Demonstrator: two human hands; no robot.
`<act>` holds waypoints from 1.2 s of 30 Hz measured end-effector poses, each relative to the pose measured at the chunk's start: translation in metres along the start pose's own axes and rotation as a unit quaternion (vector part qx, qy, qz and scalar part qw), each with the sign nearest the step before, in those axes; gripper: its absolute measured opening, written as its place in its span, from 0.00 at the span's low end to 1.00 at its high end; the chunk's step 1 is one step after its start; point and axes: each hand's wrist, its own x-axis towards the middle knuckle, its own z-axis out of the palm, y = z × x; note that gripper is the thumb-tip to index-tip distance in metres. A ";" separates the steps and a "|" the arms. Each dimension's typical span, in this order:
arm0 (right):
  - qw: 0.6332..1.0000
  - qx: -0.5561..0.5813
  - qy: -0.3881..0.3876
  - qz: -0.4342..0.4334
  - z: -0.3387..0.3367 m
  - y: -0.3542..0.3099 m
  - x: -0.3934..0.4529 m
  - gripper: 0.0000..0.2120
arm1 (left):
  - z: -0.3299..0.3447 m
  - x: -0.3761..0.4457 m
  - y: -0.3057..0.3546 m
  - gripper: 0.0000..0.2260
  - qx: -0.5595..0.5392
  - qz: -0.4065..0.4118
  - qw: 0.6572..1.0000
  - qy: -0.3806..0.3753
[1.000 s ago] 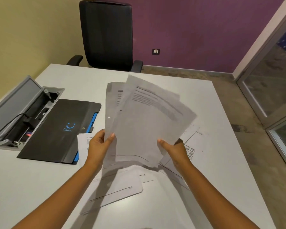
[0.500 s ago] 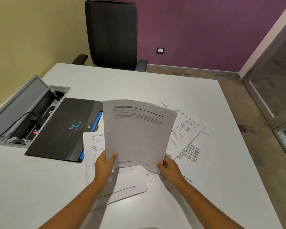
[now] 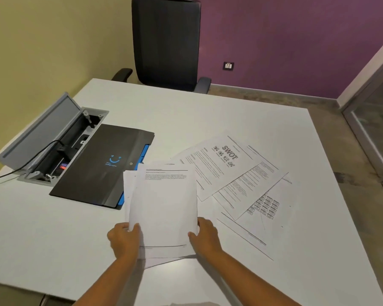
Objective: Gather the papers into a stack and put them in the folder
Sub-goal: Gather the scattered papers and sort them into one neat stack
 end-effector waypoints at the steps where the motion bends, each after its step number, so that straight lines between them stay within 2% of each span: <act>1: 1.000 -0.001 0.004 0.008 0.002 -0.001 -0.002 0.21 | 0.000 0.001 -0.003 0.16 -0.018 -0.016 1.000 -0.013; 6: 0.999 0.002 0.024 0.038 -0.007 0.000 -0.003 0.28 | -0.006 0.002 -0.008 0.20 -0.071 -0.070 0.992 -0.074; 8: 0.999 -0.010 0.017 0.048 -0.015 0.004 0.000 0.28 | -0.012 0.008 -0.004 0.16 -0.047 -0.039 0.990 -0.126; 11: 0.996 0.053 -0.013 0.076 -0.026 0.010 0.006 0.27 | -0.018 0.013 0.008 0.16 -0.025 0.010 0.982 -0.187; 13: 0.992 0.082 -0.033 0.087 -0.034 0.011 0.009 0.21 | -0.020 0.013 0.014 0.17 -0.037 0.035 0.978 -0.202; 14: 0.990 0.101 -0.043 0.085 -0.038 0.011 0.010 0.14 | -0.021 0.012 0.018 0.17 -0.048 0.044 0.976 -0.208; 15: 0.987 0.131 -0.051 0.077 -0.043 0.011 0.009 0.06 | -0.024 0.010 0.021 0.17 -0.059 0.053 0.973 -0.215; 17: 0.970 0.227 -0.067 0.057 -0.055 0.007 0.007 0.01 | -0.026 0.011 0.024 0.17 -0.087 0.067 0.966 -0.234; 19: 0.949 0.307 -0.064 0.029 -0.071 0.001 0.006 0.06 | -0.030 0.012 0.031 0.15 -0.125 0.086 0.957 -0.246; 21: 0.953 0.300 -0.042 -0.029 -0.089 -0.008 0.006 0.10 | -0.032 0.012 0.041 0.11 -0.176 0.116 0.944 -0.254; 24: 0.943 0.320 -0.015 -0.092 -0.112 -0.024 0.000 0.10 | -0.037 0.008 0.066 0.16 -0.211 0.166 0.930 -0.251; 27: 0.936 0.328 -0.013 -0.126 -0.124 -0.033 -0.004 0.12 | -0.043 0.000 0.083 0.14 -0.219 0.202 0.925 -0.235; 32: 0.934 0.333 -0.022 -0.125 -0.116 -0.033 -0.012 0.11 | -0.035 -0.018 0.085 0.13 -0.199 0.206 0.916 -0.280; 36: 0.923 0.367 0.002 -0.114 -0.111 -0.037 -0.017 0.11 | -0.029 -0.029 0.090 0.12 -0.232 0.203 0.910 -0.276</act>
